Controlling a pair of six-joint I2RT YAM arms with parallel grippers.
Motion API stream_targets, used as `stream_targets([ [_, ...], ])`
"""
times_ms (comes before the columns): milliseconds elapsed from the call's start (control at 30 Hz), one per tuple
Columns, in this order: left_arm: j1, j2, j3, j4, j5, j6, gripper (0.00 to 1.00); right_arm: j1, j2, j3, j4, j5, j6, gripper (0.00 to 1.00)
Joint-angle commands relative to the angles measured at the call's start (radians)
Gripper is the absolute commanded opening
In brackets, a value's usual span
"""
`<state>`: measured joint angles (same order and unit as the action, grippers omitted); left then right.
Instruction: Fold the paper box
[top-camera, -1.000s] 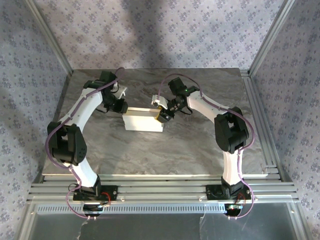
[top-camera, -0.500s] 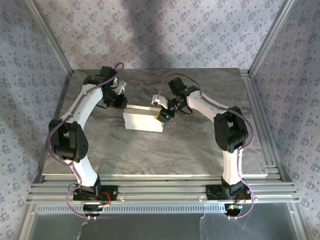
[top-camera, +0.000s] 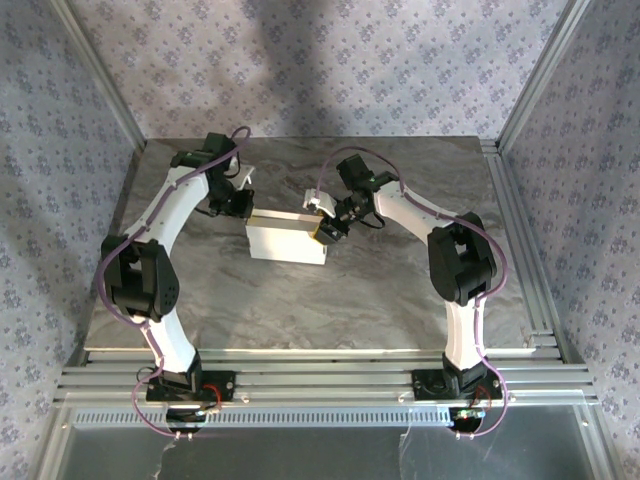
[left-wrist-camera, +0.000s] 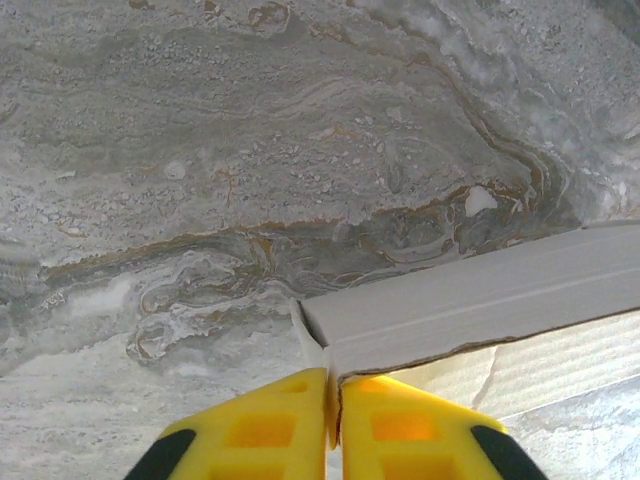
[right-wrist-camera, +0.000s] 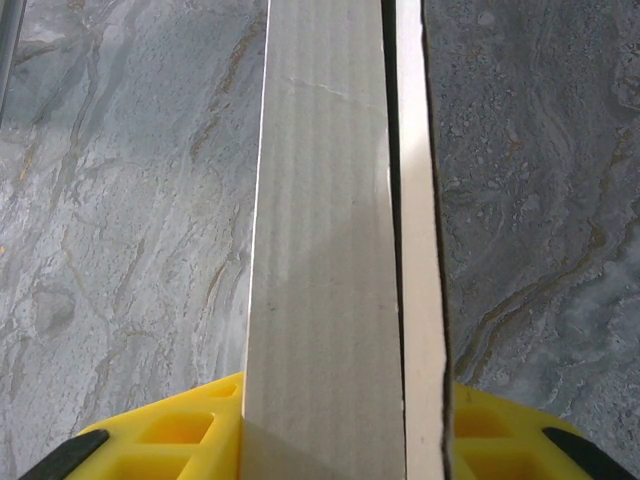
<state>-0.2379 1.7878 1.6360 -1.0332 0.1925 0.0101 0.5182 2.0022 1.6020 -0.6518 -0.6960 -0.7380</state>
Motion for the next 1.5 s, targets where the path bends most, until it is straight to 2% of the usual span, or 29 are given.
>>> stream_targets([
  [0, -0.006, 0.017, 0.038, -0.041, 0.022, -0.043, 0.06, -0.006, 0.028, 0.03, -0.021, 0.008, 0.034, 0.37],
  [167, -0.007, 0.038, 0.046, -0.077, 0.033, -0.097, 0.01, -0.007, 0.047, 0.053, -0.032, 0.01, 0.056, 0.38],
  [433, -0.011, 0.029, 0.029, -0.056, 0.012, -0.115, 0.0, -0.008, 0.058, 0.074, -0.046, 0.001, 0.064, 0.37],
  [1267, -0.026, -0.088, -0.166, 0.1, -0.043, -0.186, 0.0, -0.014, 0.063, 0.085, -0.048, 0.006, 0.091, 0.36],
  [1467, -0.038, -0.146, -0.252, 0.165, -0.064, -0.19, 0.0, -0.014, 0.061, 0.095, -0.042, 0.015, 0.117, 0.39],
])
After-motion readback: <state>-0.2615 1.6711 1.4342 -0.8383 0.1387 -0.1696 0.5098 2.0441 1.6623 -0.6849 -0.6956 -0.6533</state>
